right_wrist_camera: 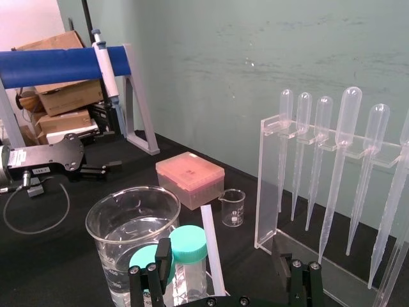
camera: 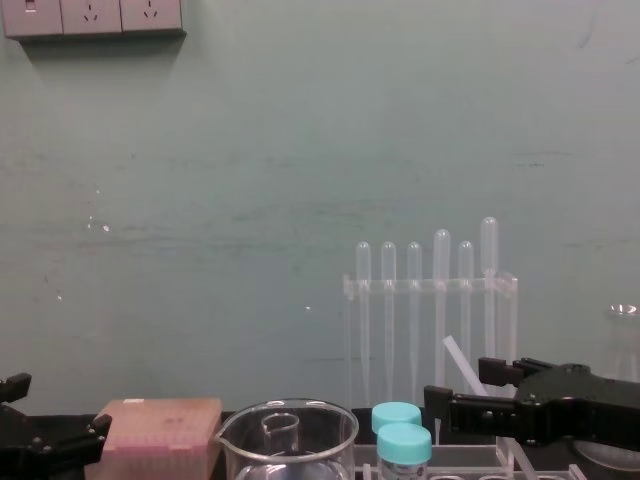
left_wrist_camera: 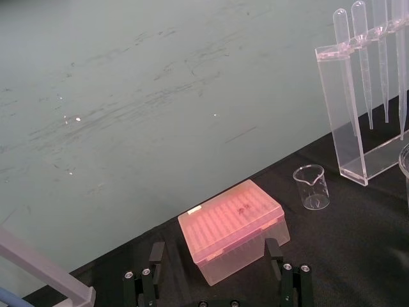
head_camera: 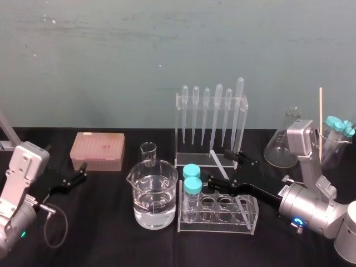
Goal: Pick up the stirring rod with one hand, then place it down.
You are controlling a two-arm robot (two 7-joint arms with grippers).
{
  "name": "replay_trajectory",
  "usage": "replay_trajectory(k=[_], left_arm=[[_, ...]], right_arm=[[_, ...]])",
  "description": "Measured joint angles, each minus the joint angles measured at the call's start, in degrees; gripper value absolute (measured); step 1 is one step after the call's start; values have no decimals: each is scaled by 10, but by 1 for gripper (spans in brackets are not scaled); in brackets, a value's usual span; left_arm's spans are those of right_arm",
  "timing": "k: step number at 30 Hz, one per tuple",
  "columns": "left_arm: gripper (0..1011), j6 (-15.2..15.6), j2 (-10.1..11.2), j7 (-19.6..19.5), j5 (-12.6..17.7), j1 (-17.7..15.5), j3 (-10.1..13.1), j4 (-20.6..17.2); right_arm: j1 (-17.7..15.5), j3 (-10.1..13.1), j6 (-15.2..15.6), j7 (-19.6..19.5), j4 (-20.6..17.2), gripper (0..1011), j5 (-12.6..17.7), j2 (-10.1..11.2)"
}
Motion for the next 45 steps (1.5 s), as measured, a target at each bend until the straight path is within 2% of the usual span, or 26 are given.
replay_trajectory(k=[5,9,12,16,17,19,23,34,45], left_arm=[[1000,0,0,0,0,0,0,0],[1000,0,0,0,0,0,0,0],[1000,0,0,0,0,0,0,0],[1000,0,0,0,0,0,0,0],[1000,0,0,0,0,0,0,0],[1000,0,0,0,0,0,0,0],[1000,0,0,0,0,0,0,0],[1000,0,0,0,0,0,0,0],[1000,0,0,0,0,0,0,0]], right_arm=[[0,0,-1,0,0,970,0,0],[0,0,-1,0,0,890,0,0],[0,-1,-2,0,0,771,0,1],[0,-1,-2,0,0,695,0,1],[0,-1,-2,0,0,634,0,1],[0,-1,-2,0,0,594,0,1],[0,-1,-2,0,0,432,0,1],[0,-1,-3,0,0,87,0,1],[0,-1,-3,0,0,69,0,1]])
